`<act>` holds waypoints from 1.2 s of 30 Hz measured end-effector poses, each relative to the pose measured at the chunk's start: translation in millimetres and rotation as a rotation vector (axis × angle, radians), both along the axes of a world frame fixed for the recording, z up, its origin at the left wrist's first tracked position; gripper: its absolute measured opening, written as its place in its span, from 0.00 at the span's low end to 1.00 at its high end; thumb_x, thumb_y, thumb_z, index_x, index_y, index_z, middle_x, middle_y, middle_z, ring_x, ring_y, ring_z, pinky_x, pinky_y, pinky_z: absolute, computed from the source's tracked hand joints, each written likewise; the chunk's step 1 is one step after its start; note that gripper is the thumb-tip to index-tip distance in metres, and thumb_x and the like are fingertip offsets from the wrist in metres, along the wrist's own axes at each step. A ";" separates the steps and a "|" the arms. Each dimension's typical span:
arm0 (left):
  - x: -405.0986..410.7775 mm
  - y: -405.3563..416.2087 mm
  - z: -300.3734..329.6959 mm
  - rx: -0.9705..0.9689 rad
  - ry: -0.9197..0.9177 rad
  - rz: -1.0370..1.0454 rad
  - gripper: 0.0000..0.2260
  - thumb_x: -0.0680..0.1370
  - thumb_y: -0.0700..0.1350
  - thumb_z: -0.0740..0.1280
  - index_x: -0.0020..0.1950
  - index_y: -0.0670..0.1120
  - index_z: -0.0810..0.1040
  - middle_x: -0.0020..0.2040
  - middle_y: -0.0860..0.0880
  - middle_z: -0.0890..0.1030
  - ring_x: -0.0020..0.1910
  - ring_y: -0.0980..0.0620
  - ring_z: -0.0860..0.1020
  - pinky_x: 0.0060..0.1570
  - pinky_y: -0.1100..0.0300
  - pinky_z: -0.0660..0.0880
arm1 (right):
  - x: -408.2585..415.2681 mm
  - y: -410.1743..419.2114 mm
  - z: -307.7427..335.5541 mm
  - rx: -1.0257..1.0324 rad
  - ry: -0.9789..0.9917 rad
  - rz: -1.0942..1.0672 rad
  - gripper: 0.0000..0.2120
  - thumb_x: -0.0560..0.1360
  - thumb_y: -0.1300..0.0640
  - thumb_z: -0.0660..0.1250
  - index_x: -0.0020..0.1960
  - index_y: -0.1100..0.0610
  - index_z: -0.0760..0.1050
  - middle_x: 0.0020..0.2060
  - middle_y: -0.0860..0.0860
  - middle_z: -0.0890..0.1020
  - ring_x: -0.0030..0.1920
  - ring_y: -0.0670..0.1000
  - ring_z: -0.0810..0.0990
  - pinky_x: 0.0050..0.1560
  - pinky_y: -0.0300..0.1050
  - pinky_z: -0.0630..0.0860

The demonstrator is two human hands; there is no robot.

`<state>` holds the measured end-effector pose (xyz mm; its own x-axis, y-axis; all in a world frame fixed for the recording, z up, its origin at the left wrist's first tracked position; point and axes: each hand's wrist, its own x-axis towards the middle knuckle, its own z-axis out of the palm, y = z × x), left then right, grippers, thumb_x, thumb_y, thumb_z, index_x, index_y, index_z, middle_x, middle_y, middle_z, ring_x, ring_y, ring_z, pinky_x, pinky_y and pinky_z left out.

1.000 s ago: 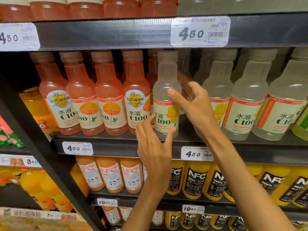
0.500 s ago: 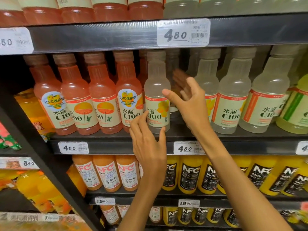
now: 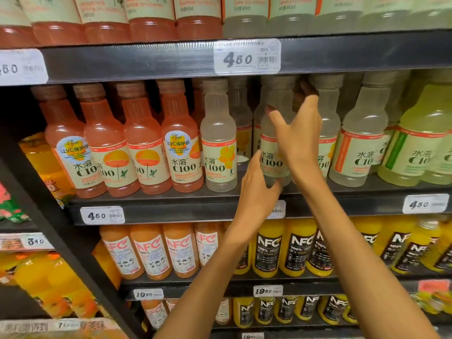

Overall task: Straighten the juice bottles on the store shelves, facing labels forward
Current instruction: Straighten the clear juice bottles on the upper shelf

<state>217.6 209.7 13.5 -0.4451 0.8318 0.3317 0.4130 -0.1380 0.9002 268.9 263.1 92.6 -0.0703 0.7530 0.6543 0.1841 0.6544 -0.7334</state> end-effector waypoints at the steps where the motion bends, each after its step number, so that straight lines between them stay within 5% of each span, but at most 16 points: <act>1: 0.1 0.6 -0.6 0.012 -0.010 0.017 0.33 0.75 0.38 0.69 0.76 0.45 0.56 0.74 0.47 0.64 0.73 0.51 0.63 0.68 0.62 0.60 | 1.0 0.0 1.3 0.005 0.002 -0.007 0.16 0.75 0.55 0.68 0.54 0.61 0.65 0.47 0.51 0.68 0.48 0.47 0.67 0.46 0.36 0.68; 5: 2.9 -4.5 -3.8 0.087 -0.042 0.135 0.28 0.76 0.41 0.69 0.74 0.46 0.62 0.70 0.49 0.69 0.69 0.53 0.67 0.68 0.59 0.66 | 4.8 -6.4 3.4 0.026 -0.017 0.060 0.18 0.76 0.49 0.67 0.55 0.62 0.69 0.49 0.52 0.69 0.46 0.45 0.66 0.42 0.25 0.66; 11: 8.6 -27.1 -11.6 0.175 0.035 0.155 0.28 0.74 0.47 0.72 0.71 0.50 0.64 0.63 0.55 0.68 0.65 0.57 0.69 0.65 0.60 0.69 | 23.8 -29.3 2.6 0.072 0.141 0.383 0.13 0.76 0.57 0.68 0.60 0.54 0.71 0.52 0.43 0.78 0.54 0.40 0.77 0.56 0.34 0.73; 15: 11.2 -45.6 -8.2 0.184 0.099 0.064 0.34 0.68 0.58 0.72 0.70 0.55 0.61 0.62 0.54 0.70 0.63 0.56 0.71 0.61 0.53 0.74 | 39.2 -40.4 8.1 -0.055 0.312 0.559 0.12 0.77 0.57 0.66 0.59 0.58 0.74 0.50 0.48 0.83 0.51 0.45 0.82 0.50 0.38 0.78; 18: 13.3 -62.1 -1.2 0.190 0.050 0.011 0.32 0.65 0.61 0.71 0.65 0.59 0.64 0.55 0.62 0.77 0.55 0.63 0.77 0.53 0.60 0.78 | 49.1 -44.1 13.3 -0.144 0.386 0.710 0.12 0.76 0.55 0.67 0.57 0.58 0.76 0.43 0.47 0.85 0.47 0.47 0.84 0.44 0.38 0.78; 21: 8.2 -80.1 2.2 0.200 -0.091 -0.137 0.26 0.68 0.53 0.72 0.64 0.51 0.70 0.50 0.59 0.82 0.51 0.61 0.80 0.45 0.67 0.77 | 53.2 -40.3 17.1 -0.239 0.344 0.822 0.16 0.74 0.52 0.69 0.58 0.57 0.75 0.42 0.47 0.85 0.48 0.49 0.84 0.46 0.40 0.79; 26: 13.4 -106.5 -7.9 0.039 -0.364 -0.458 0.17 0.68 0.59 0.68 0.55 0.57 0.80 0.52 0.54 0.84 0.53 0.56 0.82 0.48 0.65 0.77 | 43.7 -40.9 11.7 -0.593 0.372 1.307 0.22 0.67 0.48 0.72 0.55 0.57 0.73 0.40 0.52 0.82 0.44 0.51 0.83 0.53 0.48 0.78; 29: 10.8 -114.5 -12.7 -0.020 -0.437 -0.434 0.22 0.68 0.64 0.67 0.58 0.56 0.78 0.55 0.51 0.83 0.57 0.53 0.80 0.57 0.57 0.75 | 39.9 -43.5 7.9 -0.651 0.390 1.225 0.11 0.74 0.53 0.64 0.53 0.57 0.70 0.34 0.50 0.79 0.36 0.49 0.80 0.43 0.45 0.77; 33: 4.9 -116.5 -7.7 0.061 -0.325 -0.326 0.21 0.72 0.64 0.61 0.62 0.58 0.74 0.58 0.60 0.81 0.59 0.62 0.77 0.51 0.74 0.73 | 40.9 -50.2 9.8 -0.436 0.271 0.913 0.08 0.77 0.53 0.65 0.54 0.56 0.72 0.36 0.50 0.82 0.40 0.51 0.84 0.39 0.43 0.80; 36: 9.8 -112.6 -11.2 0.094 -0.387 -0.305 0.19 0.70 0.68 0.59 0.55 0.62 0.79 0.55 0.60 0.82 0.56 0.61 0.79 0.49 0.71 0.75 | 40.4 -56.5 13.2 -0.449 0.220 0.883 0.12 0.76 0.49 0.66 0.56 0.54 0.73 0.38 0.50 0.85 0.44 0.50 0.85 0.39 0.40 0.80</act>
<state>227.4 97.1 2.2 -0.2914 0.9177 0.2702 -0.0203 -0.2883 0.9573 309.2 206.6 105.8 -0.6327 0.6693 0.3894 -0.4012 0.1468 -0.9042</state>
